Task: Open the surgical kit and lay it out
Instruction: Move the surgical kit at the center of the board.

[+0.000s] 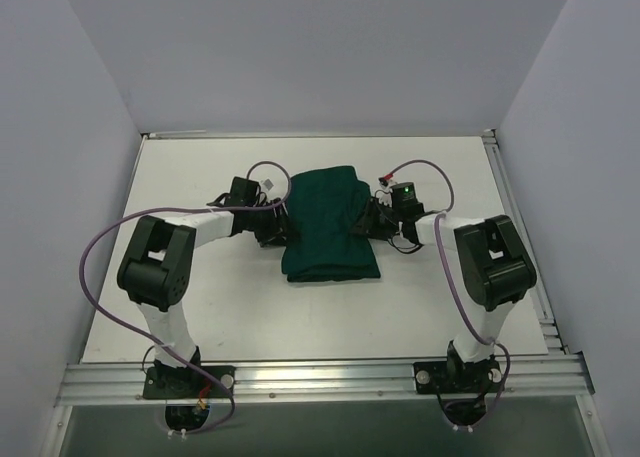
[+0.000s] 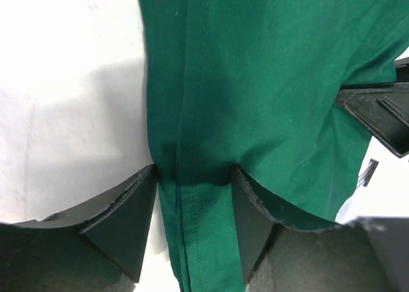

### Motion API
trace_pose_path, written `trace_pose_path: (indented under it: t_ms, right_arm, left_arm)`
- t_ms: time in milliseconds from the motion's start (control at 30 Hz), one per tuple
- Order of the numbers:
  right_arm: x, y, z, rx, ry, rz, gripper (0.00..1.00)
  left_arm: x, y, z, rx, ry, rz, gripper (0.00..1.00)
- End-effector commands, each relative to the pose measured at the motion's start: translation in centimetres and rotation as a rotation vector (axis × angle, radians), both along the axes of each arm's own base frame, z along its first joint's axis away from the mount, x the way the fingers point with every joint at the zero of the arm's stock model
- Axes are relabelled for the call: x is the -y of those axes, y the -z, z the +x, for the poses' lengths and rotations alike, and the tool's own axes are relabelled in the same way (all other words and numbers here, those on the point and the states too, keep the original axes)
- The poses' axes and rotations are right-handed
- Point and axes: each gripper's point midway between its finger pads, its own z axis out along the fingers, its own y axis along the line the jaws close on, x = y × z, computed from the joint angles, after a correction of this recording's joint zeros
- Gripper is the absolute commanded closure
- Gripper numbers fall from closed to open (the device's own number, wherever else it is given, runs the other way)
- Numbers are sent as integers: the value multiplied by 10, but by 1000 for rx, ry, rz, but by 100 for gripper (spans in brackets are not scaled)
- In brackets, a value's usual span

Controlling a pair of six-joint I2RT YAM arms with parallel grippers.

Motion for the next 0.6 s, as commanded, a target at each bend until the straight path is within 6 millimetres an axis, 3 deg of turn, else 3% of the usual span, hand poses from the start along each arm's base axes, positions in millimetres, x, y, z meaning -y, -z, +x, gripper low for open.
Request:
trace_pose_path:
  t_ms: [0,200,267,333,400,433,467,500,533,567]
  right_arm:
    - [-7,29,-3,-69,-7,-41,70]
    - [-22,23,20,-45,3,-13,84]
    - [-27,22,27,-41,5,-5,85]
    - [-31,22,38,-38,23,4,85]
    - [-36,22,53,-28,34,16,85]
    - [-39,22,59,-21,30,23,85]
    - [-39,23,64,-24,29,12,85]
    - [-43,22,79,-9,29,9,85]
    - [-44,24,85,-11,29,0,85]
    - [-44,27,89,-18,26,-11,84]
  left_arm:
    - [5,1,19,29,-8,0,42]
    - [3,-5,47,44,-30,6,51]
    - [-4,-3,59,45,-42,22,52]
    - [-4,-18,80,76,-51,23,54]
    - [-5,-13,91,60,-45,42,55]
    - [-2,-27,107,98,-46,32,55]
    - [-1,-20,112,86,-45,39,55]
    - [-1,-22,116,84,-47,39,56]
    - [2,-31,127,109,-50,25,56]
    - [0,-26,132,99,-59,22,56]
